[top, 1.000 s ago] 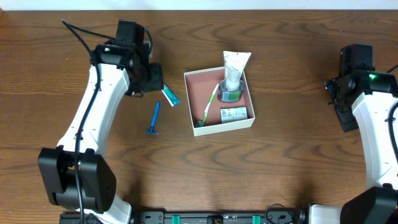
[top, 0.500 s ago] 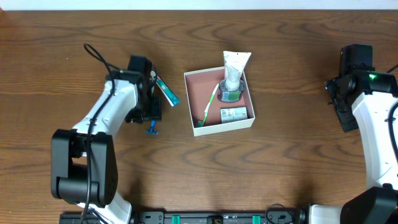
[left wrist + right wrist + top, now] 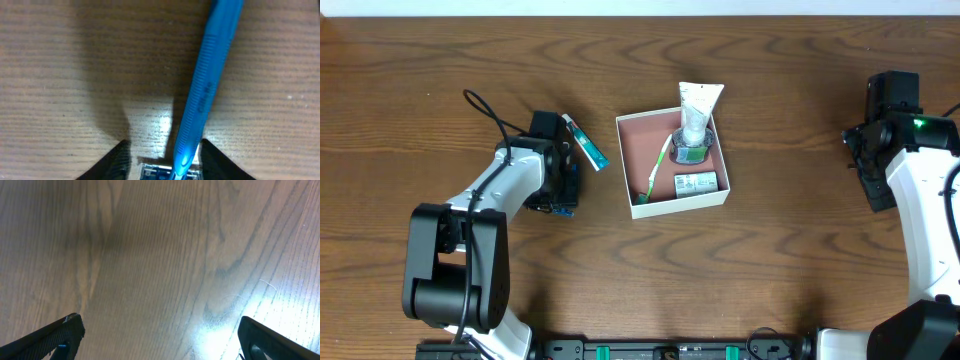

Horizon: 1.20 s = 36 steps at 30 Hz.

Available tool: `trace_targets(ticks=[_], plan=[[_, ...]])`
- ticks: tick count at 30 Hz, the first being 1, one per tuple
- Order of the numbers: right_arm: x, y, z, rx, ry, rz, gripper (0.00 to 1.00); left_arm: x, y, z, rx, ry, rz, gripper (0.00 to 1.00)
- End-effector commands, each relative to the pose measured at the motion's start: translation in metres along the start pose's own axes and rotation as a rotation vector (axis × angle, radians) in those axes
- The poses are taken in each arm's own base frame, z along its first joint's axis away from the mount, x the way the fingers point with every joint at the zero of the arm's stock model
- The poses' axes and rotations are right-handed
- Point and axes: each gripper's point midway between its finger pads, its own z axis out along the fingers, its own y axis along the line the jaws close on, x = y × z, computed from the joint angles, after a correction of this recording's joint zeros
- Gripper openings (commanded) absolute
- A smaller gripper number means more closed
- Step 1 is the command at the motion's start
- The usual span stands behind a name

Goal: Pack container
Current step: 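Move the left gripper down and grasp the blue razor, then carry the razor right and release it into the box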

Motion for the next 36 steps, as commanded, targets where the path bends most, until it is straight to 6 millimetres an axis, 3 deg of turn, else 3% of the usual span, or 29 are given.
trace_targets(ticks=[1, 7, 11, 16, 19, 24, 30, 32, 36], plan=[[-0.004, 0.0, 0.0, 0.007, -0.013, -0.004, 0.99, 0.002, 0.003, 0.004, -0.006, 0.01, 0.016, 0.27], [-0.004, 0.0, 0.0, 0.007, -0.013, -0.004, 0.99, 0.002, 0.002, 0.004, -0.002, 0.012, 0.015, 0.19], [-0.004, 0.0, 0.0, 0.007, -0.013, -0.004, 0.99, 0.003, -0.005, 0.004, 0.037, 0.017, 0.016, 0.07], [-0.004, 0.0, 0.0, 0.007, -0.013, -0.004, 0.99, 0.0, -0.008, 0.0, 0.051, 0.011, 0.016, 0.06], [-0.004, 0.0, 0.0, 0.007, -0.013, -0.004, 0.99, -0.007, -0.009, -0.013, 0.054, 0.003, 0.016, 0.06], [-0.004, 0.0, 0.0, 0.007, -0.013, -0.004, 0.99, -0.033, -0.028, -0.072, 0.146, -0.084, 0.025, 0.06], [-0.004, 0.0, 0.0, 0.007, -0.013, -0.004, 0.99, -0.067, -0.08, -0.175, 0.465, -0.315, -0.009, 0.06], [-0.004, 0.0, 0.0, 0.007, -0.013, -0.004, 0.99, -0.072, -0.095, -0.2, 0.563, -0.371, -0.036, 0.06], [-0.004, 0.0, 0.0, 0.007, -0.013, -0.004, 0.99, -0.073, -0.116, -0.215, 0.627, -0.391, -0.088, 0.06]])
